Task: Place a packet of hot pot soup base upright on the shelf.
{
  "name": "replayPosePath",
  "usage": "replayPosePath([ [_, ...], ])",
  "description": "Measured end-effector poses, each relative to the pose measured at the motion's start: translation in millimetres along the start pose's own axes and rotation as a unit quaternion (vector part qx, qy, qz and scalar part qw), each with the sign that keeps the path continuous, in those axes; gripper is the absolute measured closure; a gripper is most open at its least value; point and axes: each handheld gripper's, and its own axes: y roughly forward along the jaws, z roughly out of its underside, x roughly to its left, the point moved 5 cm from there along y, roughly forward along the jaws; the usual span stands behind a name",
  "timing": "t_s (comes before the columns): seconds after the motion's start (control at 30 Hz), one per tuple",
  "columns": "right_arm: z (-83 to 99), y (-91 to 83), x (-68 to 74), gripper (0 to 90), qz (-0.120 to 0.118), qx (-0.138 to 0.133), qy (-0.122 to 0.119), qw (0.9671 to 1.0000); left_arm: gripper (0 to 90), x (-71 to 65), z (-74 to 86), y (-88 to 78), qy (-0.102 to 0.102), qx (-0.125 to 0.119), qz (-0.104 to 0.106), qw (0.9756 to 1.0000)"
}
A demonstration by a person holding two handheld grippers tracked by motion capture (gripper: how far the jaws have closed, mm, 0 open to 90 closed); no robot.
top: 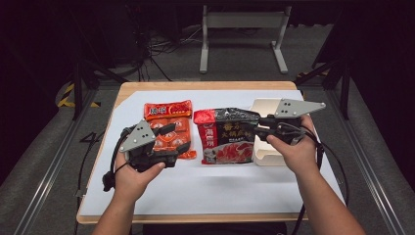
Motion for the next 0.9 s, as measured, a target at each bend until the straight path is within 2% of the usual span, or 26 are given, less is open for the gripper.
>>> replayPosePath([
  [0.17, -10.2, -6.2, -12.0, 80.3, 0.008, -0.011, 0.002, 0.9999, 25.2, 9.5, 5.3, -0.6, -0.016, 0.015, -0.015, 0.9996],
  [0.37, -18.4, -12.6, -28.6, 80.3, 0.03, -0.014, 0.002, 0.9995, 20.7, 18.2, 9.7, -2.1, -0.028, 0.023, -0.026, 0.999],
  [0.63, -26.7, -21.3, -50.8, 80.3, 0.054, -0.017, -0.003, 0.9984, 17.1, 27.7, 14.9, -3.7, -0.033, 0.033, -0.035, 0.9983],
  [0.77, -27.2, -24.1, -58.4, 80.3, 0.062, -0.018, -0.002, 0.9979, 16.8, 31.8, 17.4, -4.7, -0.037, 0.037, -0.04, 0.9978],
  [0.9, -27.1, -29.6, -72.0, 80.2, 0.076, -0.019, -0.001, 0.9969, 16.2, 37.0, 19.8, -6.4, -0.043, 0.038, -0.046, 0.9972],
])
